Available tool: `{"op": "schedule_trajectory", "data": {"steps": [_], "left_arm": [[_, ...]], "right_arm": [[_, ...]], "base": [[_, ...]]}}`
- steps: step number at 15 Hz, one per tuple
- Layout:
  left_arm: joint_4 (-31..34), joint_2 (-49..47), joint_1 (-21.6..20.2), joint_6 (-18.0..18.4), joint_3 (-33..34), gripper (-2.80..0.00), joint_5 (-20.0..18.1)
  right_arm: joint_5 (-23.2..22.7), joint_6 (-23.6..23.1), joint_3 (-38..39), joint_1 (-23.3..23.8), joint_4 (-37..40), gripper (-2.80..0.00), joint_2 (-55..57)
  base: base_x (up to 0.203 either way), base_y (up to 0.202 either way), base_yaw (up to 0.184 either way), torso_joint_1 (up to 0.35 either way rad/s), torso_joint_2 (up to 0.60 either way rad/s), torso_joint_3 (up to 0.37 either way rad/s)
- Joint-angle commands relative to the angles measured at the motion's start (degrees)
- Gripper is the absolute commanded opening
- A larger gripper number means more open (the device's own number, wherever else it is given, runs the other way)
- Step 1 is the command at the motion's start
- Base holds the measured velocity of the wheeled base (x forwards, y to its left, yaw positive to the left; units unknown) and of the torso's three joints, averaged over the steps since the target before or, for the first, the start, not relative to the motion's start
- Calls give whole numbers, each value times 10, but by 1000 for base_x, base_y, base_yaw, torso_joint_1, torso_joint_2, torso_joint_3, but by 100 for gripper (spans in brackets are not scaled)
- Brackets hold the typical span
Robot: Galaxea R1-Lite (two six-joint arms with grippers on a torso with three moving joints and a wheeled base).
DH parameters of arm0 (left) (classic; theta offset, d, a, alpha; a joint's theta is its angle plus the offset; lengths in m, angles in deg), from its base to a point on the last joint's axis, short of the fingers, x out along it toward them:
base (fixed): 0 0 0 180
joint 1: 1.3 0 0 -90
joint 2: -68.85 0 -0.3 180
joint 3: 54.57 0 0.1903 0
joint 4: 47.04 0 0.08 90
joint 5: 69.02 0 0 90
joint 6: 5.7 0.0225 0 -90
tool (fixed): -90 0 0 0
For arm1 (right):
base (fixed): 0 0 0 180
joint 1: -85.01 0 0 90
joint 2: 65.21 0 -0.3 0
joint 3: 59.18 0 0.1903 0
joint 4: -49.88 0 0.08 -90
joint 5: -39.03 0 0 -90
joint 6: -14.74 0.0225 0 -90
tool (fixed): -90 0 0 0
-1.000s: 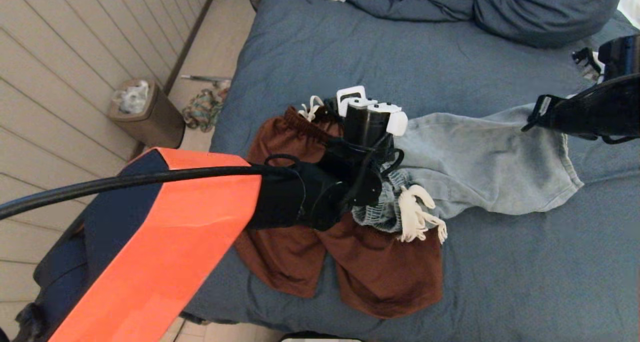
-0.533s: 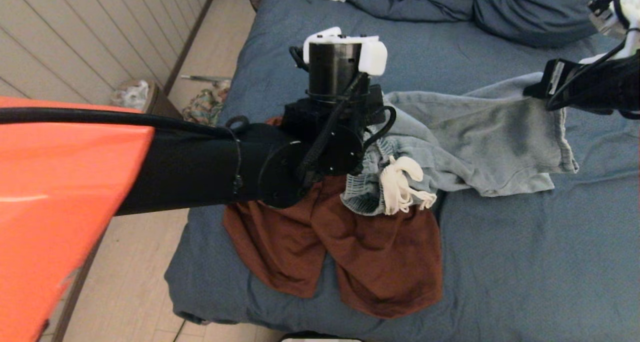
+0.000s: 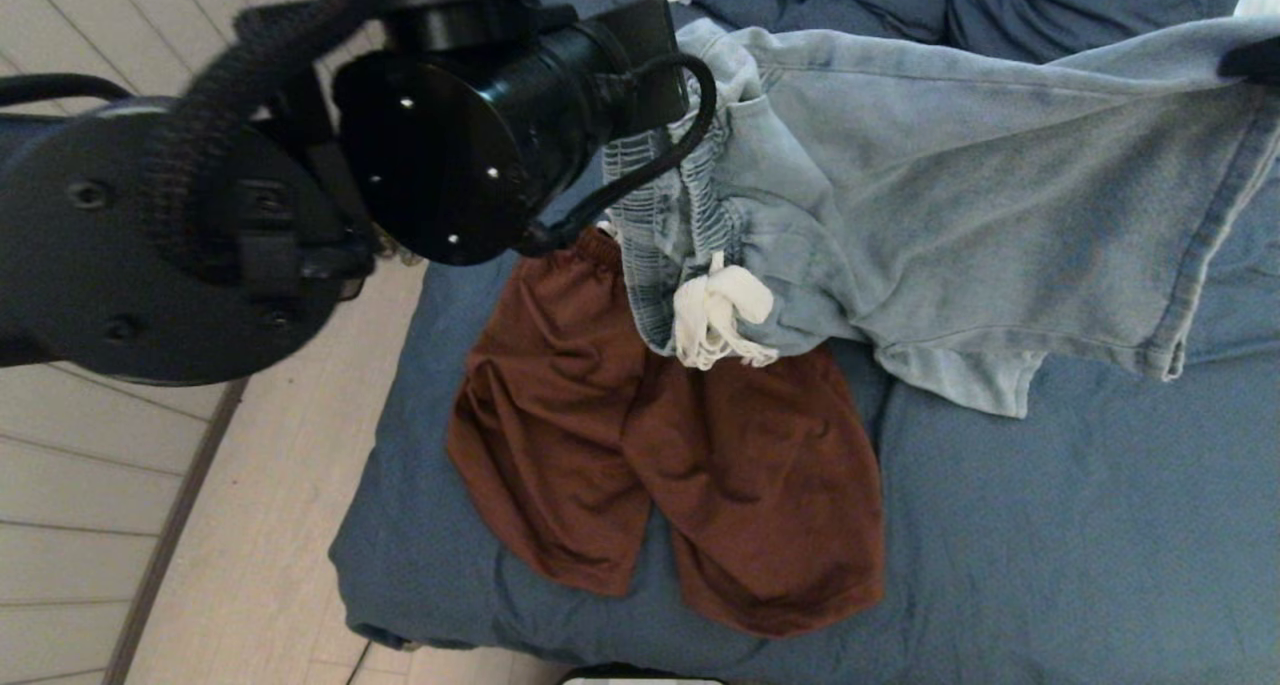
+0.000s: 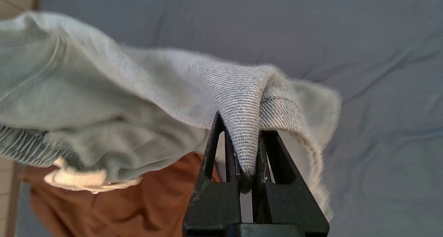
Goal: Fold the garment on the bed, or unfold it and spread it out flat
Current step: Unford the blue shorts
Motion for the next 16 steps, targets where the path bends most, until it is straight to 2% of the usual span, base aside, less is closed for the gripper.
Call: {"op": "schedule_trajectory", "data": {"steps": [1,4,7,11,14,16], "left_arm": [[-2,81,10,19,31,-280,2],[-3,134,14,45,80,-280,-1],[-9,149,18,48,106,-280,-3],[-4,184,18,49,100,-280,-5],[-4,209,19,60,97,-280,-7],[-3,213,26,69,70,-280,-13]], "right_arm": [[-1,-3,-18,-2,26,-280,-55],[-5,-7,-14,-4,53,-280,-89],[-25,-7,-7,-26,62,-280,-109],[-28,-7,-13,-94,62,-280,-114],[-33,-7,-20,-99,60,-280,-114],[-37,-6,-29,-100,61,-280,-112]], "base": [[0,0,0,0,0,0],[0,0,0,0,0,0],[0,0,0,0,0,0],[0,0,0,0,0,0],[0,0,0,0,0,0],[0,0,0,0,0,0]]}}
